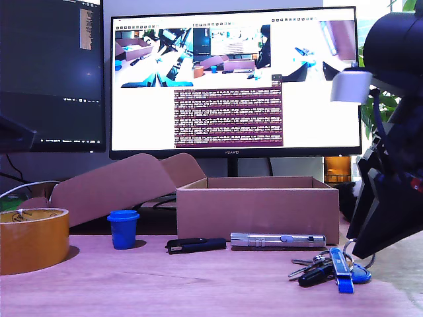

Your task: Pick up the keys and place it inside the cardboard box

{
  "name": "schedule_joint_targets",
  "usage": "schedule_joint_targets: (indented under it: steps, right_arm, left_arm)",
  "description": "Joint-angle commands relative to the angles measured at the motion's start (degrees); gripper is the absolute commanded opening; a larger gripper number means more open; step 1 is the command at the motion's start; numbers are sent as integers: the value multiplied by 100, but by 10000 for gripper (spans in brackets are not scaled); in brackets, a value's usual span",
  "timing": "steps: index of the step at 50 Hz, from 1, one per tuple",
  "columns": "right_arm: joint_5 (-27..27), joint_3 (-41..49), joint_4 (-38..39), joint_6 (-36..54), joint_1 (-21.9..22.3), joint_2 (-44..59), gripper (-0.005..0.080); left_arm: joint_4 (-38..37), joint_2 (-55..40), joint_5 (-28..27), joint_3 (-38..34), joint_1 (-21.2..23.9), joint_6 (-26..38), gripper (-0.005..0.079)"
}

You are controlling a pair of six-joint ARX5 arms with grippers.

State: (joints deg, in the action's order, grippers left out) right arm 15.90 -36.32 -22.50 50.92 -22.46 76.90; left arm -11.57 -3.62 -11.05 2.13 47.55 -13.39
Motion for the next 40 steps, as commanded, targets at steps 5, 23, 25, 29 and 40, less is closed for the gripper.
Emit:
schedule_joint_targets:
  steps: [5,23,25,29,40]
  right_arm:
    - [4,-57,31,11,153,199,275]
    - [2,-57,-138,-17,146,243,17]
    - [0,-59,-136,-55,146,243,-11]
    - [7,-101,-162,-229,138,243,-13]
    - [4,-647,-748,-463,-81,240,-13]
  left_arm:
    - [44,-50,-2,-20,9,28,-21]
    - [37,-50,-2,-20,9,31,-21]
    - [15,-50,-2,-20,9,31,-21]
    - [-79,-50,4,-20,9,31,-21]
    - [-227,-50,7,-20,9,59,-21]
